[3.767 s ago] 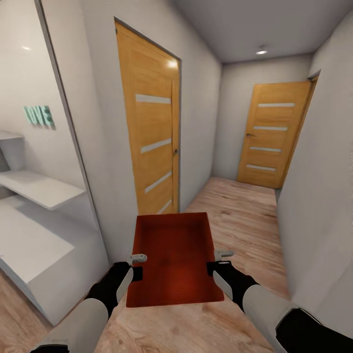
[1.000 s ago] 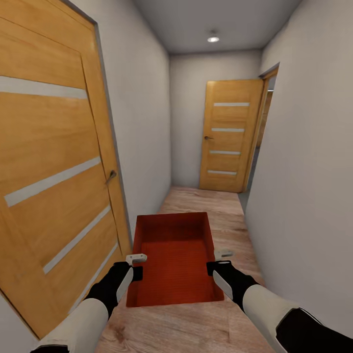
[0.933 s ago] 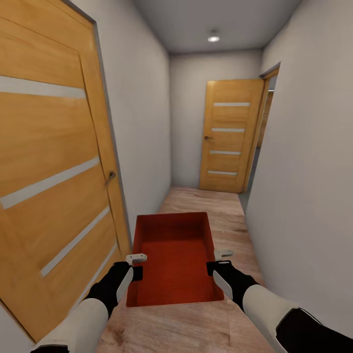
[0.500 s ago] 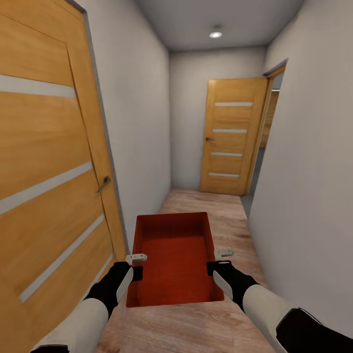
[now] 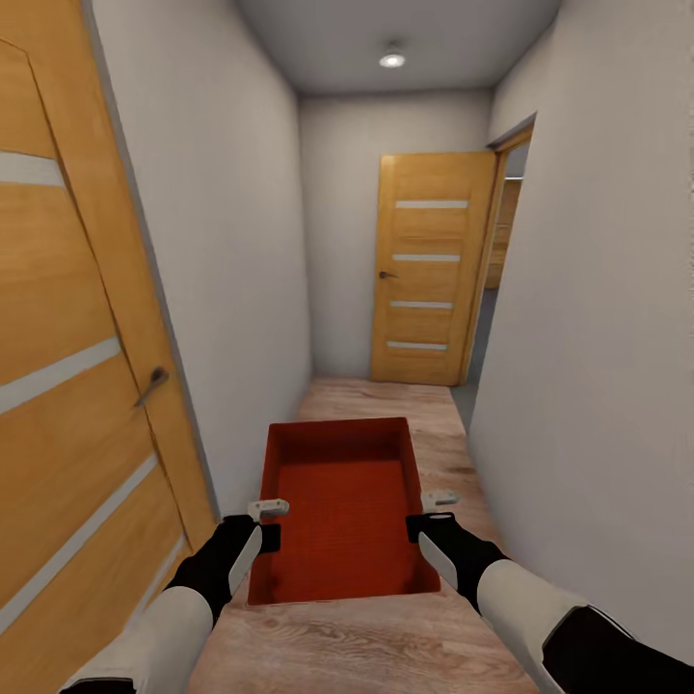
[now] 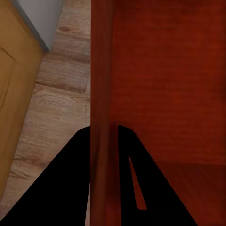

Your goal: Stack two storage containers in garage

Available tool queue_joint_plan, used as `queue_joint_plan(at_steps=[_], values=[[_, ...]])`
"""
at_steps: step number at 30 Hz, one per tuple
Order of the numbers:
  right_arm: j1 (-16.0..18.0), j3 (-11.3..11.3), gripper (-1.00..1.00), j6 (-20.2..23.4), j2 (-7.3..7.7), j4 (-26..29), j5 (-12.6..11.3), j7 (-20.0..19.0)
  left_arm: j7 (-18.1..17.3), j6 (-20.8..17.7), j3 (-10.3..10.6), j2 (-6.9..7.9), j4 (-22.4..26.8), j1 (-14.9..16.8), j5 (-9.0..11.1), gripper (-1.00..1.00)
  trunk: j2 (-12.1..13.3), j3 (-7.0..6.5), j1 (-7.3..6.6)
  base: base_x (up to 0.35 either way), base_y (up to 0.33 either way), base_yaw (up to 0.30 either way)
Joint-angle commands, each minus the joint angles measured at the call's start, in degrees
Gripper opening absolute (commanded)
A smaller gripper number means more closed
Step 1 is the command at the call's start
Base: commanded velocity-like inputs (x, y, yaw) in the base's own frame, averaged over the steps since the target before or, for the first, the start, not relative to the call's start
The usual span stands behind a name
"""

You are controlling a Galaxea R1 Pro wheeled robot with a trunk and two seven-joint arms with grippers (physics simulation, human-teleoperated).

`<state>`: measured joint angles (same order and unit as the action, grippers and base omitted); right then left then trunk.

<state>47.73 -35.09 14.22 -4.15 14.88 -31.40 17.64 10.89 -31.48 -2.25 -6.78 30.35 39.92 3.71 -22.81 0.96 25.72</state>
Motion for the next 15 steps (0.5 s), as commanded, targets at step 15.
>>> queue_joint_plan(at_steps=[15], values=[[0.11,-0.15,-1.0,-0.59,-0.01,0.94,0.01,0.23,0.62,-0.6,-0.21,0.28,-0.19,-0.02,-1.6,-1.0,-0.11,0.1,0.07,0.323,0.0,-0.11]])
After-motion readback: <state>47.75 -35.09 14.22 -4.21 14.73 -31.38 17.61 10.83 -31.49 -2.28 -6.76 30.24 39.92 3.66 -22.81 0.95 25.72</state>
